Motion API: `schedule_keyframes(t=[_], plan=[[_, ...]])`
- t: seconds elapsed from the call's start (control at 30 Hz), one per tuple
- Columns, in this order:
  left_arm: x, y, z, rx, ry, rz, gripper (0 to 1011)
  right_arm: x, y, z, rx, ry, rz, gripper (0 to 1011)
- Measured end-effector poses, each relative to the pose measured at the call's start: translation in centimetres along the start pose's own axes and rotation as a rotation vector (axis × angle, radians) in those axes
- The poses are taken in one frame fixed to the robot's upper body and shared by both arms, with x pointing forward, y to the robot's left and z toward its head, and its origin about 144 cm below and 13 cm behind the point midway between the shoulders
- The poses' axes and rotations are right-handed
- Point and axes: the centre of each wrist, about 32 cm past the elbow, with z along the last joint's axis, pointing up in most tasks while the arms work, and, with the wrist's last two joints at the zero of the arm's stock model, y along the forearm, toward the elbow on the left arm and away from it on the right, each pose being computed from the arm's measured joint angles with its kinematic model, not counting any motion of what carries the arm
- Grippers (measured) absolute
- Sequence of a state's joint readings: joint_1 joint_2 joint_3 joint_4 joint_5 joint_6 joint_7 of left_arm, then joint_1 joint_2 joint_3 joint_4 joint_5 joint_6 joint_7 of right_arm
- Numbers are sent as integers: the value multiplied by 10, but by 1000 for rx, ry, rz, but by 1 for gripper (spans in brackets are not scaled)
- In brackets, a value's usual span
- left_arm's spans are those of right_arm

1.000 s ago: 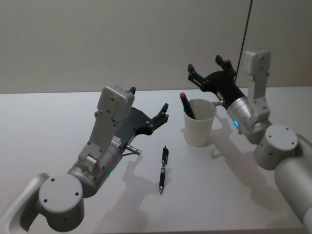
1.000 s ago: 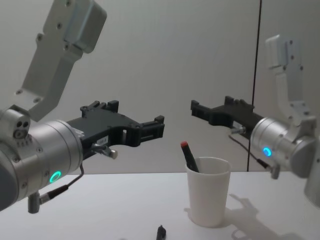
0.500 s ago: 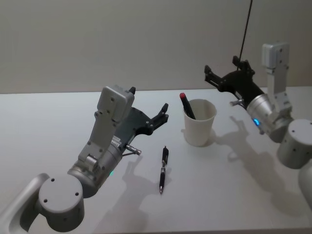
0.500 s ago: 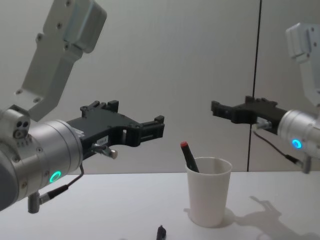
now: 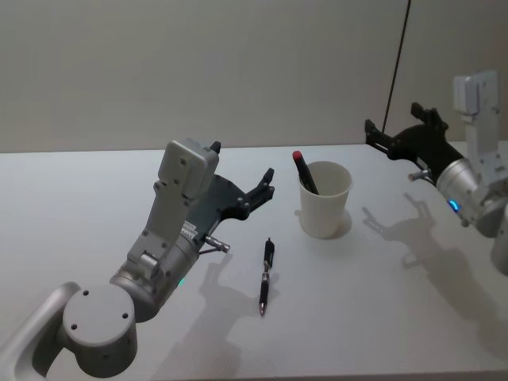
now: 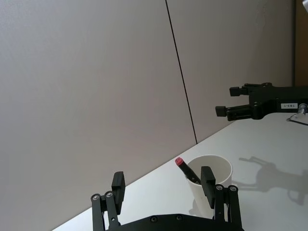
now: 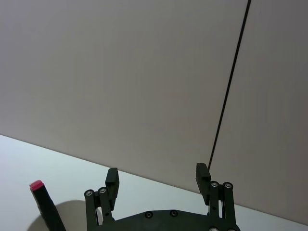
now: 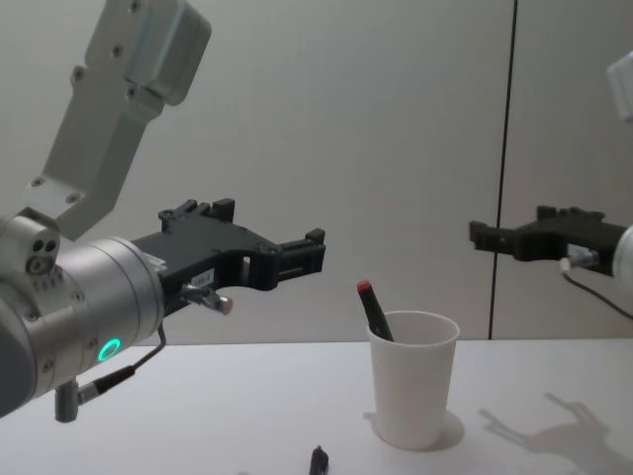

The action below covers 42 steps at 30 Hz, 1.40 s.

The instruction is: Place the pen into the pen holder.

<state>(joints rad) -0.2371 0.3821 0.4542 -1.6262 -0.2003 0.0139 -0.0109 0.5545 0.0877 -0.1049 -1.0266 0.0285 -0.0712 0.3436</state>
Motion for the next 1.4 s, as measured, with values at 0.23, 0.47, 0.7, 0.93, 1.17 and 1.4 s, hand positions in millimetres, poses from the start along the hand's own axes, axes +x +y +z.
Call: schedule_keyframes(t=[0.23, 0.47, 0.7, 0.93, 1.17, 1.4], plan=[[0, 0, 0, 0, 0, 0, 1000, 12, -10, 1, -34, -20, -13, 1002], [0, 0, 0, 0, 0, 0, 1000, 20, -19, 4, -59, -36, -22, 1002], [0, 0, 0, 0, 0, 0, 1000, 26, -27, 5, -76, -52, -25, 1002], [0, 0, 0, 0, 0, 0, 1000, 28, -31, 6, -88, -61, -25, 1001], [0, 0, 0, 4, 1, 0, 1000, 29, -33, 7, -93, -67, -25, 1002], [-1, 0, 1, 27, 4, -1, 1000, 30, -35, 7, -98, -69, -25, 1002]])
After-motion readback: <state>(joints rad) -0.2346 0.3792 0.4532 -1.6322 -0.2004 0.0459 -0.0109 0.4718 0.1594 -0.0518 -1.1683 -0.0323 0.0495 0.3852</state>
